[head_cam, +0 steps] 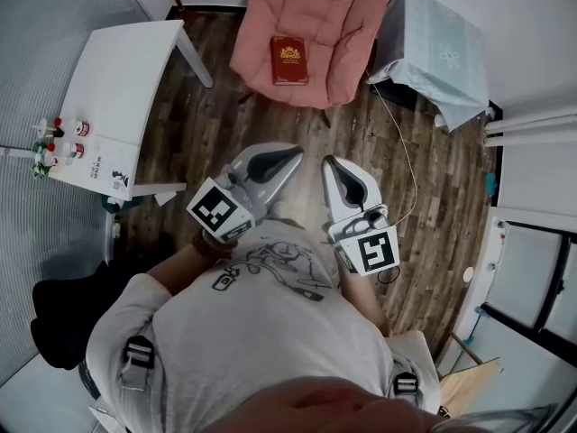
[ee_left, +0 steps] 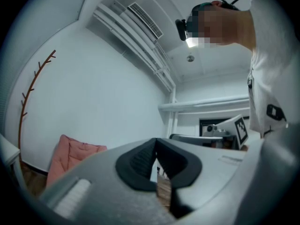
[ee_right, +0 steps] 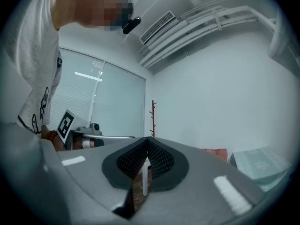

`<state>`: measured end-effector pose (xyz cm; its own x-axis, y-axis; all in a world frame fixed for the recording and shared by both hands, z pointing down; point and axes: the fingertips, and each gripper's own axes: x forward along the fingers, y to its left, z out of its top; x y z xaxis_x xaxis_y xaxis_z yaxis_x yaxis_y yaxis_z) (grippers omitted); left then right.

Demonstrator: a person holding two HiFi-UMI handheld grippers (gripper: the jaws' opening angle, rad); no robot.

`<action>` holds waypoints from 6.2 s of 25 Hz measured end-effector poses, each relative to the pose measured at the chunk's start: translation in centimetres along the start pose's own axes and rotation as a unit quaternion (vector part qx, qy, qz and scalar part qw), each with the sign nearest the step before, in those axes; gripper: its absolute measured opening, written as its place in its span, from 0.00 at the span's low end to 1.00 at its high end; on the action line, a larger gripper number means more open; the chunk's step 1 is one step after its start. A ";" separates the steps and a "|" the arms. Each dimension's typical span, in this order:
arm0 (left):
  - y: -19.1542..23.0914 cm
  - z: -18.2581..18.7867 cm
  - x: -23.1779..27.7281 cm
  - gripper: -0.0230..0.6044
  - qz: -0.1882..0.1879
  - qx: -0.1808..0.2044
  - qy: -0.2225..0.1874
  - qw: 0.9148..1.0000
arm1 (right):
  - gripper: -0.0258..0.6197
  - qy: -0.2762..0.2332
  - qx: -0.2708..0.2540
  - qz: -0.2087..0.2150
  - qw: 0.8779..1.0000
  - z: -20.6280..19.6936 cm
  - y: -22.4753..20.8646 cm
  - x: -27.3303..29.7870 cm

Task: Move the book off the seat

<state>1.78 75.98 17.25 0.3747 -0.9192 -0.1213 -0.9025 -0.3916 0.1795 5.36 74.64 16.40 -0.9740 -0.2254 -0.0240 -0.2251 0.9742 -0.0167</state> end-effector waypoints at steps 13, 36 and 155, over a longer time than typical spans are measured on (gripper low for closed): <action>0.6 -1.6 1.7 0.04 0.020 -0.006 0.011 1.000 | 0.05 0.017 0.003 0.023 1.000 -2.2 -1.8 0.0; 22.4 -0.3 11.1 0.04 0.024 -0.027 0.015 0.999 | 0.05 0.035 0.002 0.026 0.999 -3.9 -14.8 20.0; 76.7 -73.9 19.8 0.65 0.210 -0.271 0.364 0.866 | 0.66 0.443 0.213 0.061 0.869 -86.8 -47.1 51.9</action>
<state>-44.29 24.65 100.77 0.2510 -0.6911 0.6778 -0.8328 0.2026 0.5151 -36.91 18.06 102.70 -0.6711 0.1593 0.7240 -0.2730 0.8549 -0.4412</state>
